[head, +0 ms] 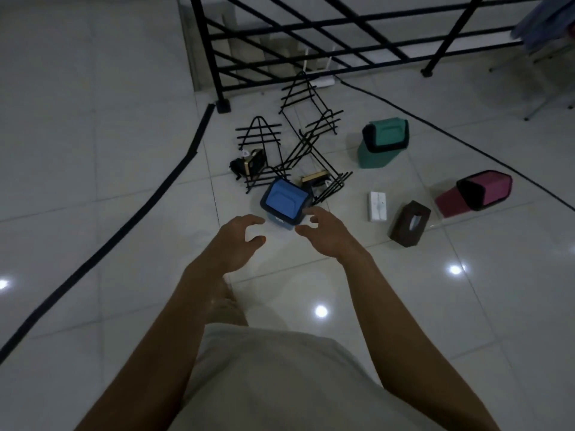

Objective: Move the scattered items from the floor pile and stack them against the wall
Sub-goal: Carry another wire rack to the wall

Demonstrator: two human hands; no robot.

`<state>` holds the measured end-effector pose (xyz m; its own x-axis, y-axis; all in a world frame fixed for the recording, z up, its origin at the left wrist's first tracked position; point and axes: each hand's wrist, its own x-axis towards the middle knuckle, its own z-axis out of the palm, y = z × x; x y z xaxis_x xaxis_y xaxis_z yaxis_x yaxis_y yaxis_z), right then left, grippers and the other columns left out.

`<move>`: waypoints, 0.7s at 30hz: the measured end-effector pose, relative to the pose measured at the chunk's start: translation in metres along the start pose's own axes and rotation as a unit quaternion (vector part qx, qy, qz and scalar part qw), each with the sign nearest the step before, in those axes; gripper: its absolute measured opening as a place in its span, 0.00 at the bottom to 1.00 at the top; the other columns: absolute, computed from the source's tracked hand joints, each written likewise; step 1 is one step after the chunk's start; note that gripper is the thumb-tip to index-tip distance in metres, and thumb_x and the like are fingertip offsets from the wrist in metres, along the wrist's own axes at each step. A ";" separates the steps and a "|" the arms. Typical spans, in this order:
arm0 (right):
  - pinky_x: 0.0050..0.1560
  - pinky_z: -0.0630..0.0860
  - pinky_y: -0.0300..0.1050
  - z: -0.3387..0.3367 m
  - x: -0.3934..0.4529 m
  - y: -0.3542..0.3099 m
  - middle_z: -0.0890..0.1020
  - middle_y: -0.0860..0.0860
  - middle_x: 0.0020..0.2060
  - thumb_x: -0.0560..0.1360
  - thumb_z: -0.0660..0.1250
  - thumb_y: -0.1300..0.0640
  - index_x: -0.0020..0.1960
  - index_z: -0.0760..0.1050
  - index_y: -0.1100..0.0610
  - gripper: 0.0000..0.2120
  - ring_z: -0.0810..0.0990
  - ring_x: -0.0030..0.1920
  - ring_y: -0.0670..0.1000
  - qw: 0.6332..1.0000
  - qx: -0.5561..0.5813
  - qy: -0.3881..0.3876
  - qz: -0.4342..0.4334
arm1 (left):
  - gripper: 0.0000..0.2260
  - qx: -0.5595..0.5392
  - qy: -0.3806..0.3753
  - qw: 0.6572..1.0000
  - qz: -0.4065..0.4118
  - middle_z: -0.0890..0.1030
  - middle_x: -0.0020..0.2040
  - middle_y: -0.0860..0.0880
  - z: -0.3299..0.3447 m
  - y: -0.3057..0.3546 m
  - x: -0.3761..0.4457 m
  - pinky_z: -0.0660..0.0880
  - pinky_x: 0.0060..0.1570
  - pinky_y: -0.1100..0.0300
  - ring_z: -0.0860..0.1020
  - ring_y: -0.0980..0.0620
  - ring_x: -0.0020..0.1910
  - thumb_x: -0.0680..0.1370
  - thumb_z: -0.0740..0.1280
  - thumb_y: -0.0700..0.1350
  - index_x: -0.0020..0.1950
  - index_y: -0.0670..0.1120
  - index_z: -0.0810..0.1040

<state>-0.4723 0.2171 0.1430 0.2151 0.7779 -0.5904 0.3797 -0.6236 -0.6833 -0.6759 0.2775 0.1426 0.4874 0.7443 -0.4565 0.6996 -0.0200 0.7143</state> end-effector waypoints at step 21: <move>0.63 0.68 0.44 0.070 0.207 -0.223 0.68 0.57 0.71 0.79 0.66 0.51 0.75 0.62 0.55 0.28 0.70 0.67 0.56 0.994 -0.106 -0.004 0.007 | 0.16 -0.056 0.020 0.998 0.029 0.72 0.65 0.48 -0.241 -0.088 0.182 0.66 0.65 0.59 0.69 0.54 0.61 0.79 0.66 0.43 0.67 0.47 0.73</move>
<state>-0.5752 0.5119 0.1434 0.2140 0.7681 -0.6036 0.5576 -0.6033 -0.5701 -0.7750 0.5761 0.1241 0.5031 0.7696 -0.3932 0.6069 0.0092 0.7947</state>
